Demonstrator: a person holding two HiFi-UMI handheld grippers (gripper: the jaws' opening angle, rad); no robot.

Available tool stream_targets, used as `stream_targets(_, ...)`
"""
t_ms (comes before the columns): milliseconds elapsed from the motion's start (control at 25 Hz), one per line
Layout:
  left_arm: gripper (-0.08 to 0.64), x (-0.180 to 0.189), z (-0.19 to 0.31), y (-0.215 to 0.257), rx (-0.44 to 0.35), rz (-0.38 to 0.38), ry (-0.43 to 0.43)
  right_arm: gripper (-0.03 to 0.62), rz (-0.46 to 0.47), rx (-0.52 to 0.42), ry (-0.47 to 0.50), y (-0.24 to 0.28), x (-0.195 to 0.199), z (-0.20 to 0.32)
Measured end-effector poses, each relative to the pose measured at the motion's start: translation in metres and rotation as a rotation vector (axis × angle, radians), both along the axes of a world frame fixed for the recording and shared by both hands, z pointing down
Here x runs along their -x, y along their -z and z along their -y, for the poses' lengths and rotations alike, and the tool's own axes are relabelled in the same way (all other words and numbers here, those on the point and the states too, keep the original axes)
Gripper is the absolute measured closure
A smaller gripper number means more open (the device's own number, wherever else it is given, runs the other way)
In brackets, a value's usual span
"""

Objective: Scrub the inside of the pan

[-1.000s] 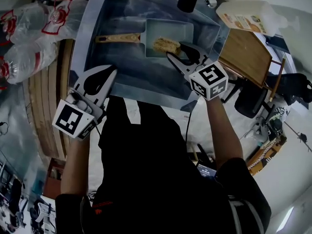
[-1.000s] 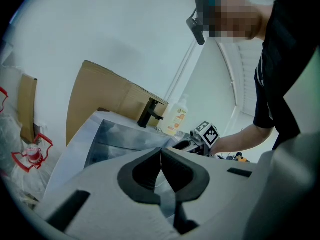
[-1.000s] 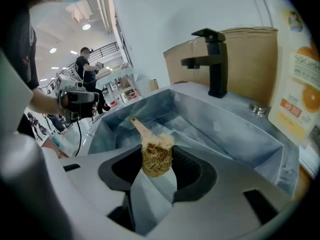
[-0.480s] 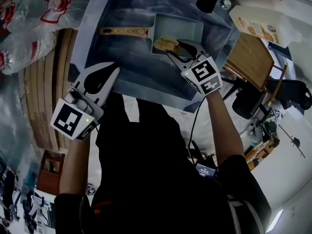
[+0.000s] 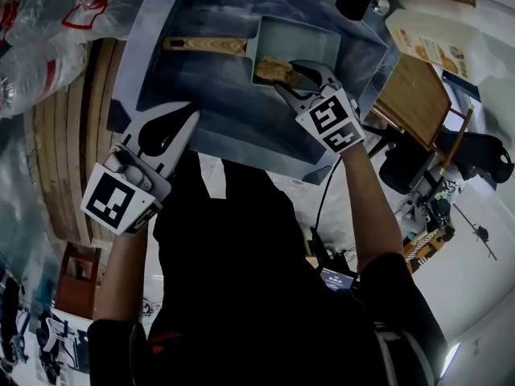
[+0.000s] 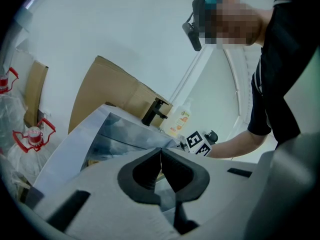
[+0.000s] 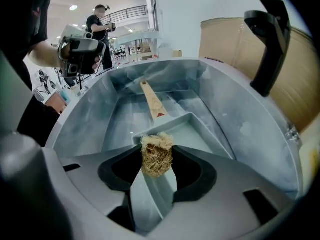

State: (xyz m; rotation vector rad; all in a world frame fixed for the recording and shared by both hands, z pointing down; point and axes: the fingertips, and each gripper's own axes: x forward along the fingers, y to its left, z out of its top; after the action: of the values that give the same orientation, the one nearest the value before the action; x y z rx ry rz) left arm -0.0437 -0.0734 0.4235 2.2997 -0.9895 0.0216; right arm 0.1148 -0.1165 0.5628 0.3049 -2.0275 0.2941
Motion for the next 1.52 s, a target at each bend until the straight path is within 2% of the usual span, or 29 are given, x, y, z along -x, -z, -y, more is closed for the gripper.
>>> stream_targets(320,0.54,0.003,0.005,0.002,0.001,-0.01,0.009,0.405,0.001,0.015,-0.026,-0.002,-0.001,0.012)
stream_targets(480,0.54,0.006,0.005,0.0,0.034,-0.006,0.014,0.405,0.001,0.011,-0.039,-0.003,-0.001,0.023)
stream_targets(800,0.541,0.009,0.008,-0.003,0.059,0.003,0.02,0.405,-0.003,-0.021,-0.076,-0.007,-0.001,0.055)
stream_targets(1080,0.54,0.011,0.014,-0.002,0.046,0.011,0.022,0.405,-0.011,-0.056,-0.097,-0.007,0.002,0.08)
stream_targets(1520,0.54,0.004,0.01,0.003,0.049,0.015,-0.019,0.405,-0.012,-0.082,-0.126,0.003,-0.002,0.074)
